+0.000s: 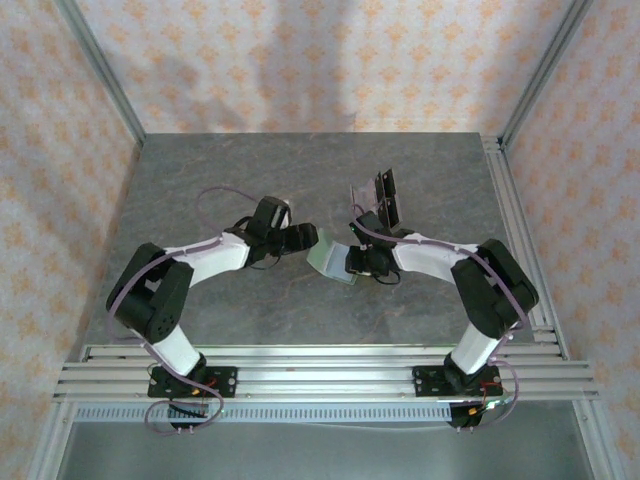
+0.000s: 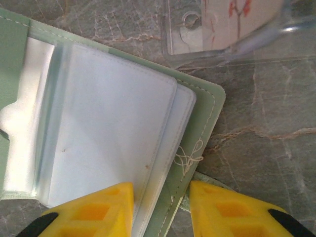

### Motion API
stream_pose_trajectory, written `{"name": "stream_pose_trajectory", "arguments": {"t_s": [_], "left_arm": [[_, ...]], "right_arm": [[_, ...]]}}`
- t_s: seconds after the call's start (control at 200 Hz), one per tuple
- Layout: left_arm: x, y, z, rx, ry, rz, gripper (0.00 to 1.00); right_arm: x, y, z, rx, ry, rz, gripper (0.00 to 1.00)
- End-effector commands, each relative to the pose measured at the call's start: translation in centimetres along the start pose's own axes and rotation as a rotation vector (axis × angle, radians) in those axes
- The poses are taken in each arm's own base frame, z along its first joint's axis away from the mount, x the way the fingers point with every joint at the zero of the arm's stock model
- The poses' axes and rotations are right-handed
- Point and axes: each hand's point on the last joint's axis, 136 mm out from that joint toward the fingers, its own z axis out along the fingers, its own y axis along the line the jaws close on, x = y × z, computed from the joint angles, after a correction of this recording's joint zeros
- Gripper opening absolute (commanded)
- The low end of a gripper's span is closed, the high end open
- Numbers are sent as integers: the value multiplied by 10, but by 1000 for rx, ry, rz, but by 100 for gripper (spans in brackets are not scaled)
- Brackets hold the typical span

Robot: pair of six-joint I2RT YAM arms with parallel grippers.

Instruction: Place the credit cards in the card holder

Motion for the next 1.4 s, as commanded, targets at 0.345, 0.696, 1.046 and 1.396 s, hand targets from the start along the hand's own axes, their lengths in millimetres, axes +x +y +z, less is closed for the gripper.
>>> {"name": "stream_pose_trajectory", "arguments": {"t_s": [0.345,0.696,1.046,1.396], "left_arm": [[0,-22,20,66,30,8,70],[10,-14,13,44,28,1,28],[23,10,-15,-24,-26,-31,0],[36,32,-43,-77,-96,-63,0]], "right_arm": [[-3,3,5,-7,4,-10,34],[-9,16,-33,-65,-24,-1,40],[-23,42,-48,-145,-36,0,42],[-29,70,-22,-165,10,-41,42]]}}
